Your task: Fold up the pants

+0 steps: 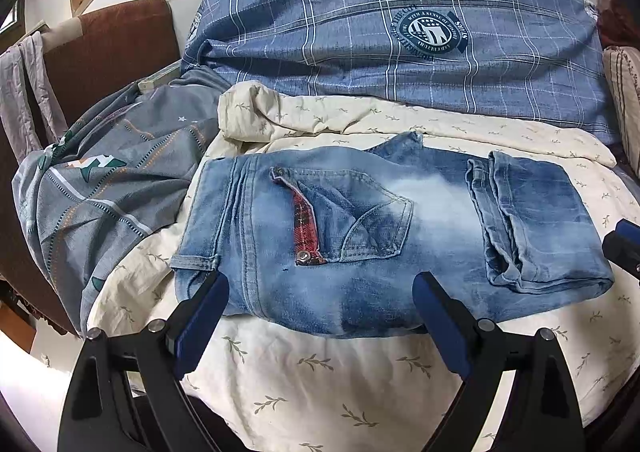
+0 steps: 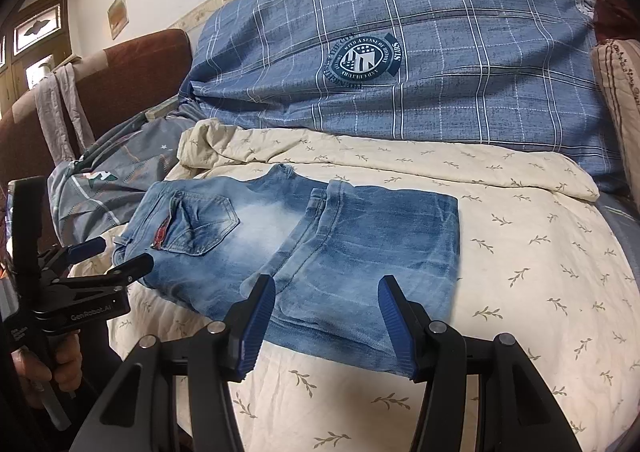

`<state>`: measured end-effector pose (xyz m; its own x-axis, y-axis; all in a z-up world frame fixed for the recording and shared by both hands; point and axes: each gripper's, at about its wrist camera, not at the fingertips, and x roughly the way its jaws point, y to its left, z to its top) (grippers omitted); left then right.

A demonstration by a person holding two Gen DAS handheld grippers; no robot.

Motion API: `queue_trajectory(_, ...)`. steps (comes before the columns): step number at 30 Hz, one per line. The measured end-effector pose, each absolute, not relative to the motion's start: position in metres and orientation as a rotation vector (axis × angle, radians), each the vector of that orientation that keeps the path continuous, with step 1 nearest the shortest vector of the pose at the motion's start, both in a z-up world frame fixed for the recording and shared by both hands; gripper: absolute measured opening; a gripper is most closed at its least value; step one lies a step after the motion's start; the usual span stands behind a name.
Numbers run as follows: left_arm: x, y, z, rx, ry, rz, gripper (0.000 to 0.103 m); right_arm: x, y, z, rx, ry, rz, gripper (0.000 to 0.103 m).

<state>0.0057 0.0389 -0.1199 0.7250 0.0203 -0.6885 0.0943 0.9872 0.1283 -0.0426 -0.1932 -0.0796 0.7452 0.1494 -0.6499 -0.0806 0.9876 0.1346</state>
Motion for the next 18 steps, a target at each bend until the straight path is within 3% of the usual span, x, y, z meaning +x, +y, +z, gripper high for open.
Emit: queue_trajectory(18, 0.0089, 0.0390, -0.1211, 0.159, 0.767, -0.039, 0.093, -0.0397, -0.1908, -0.0831, 0.101, 0.735, 0.136, 0.057)
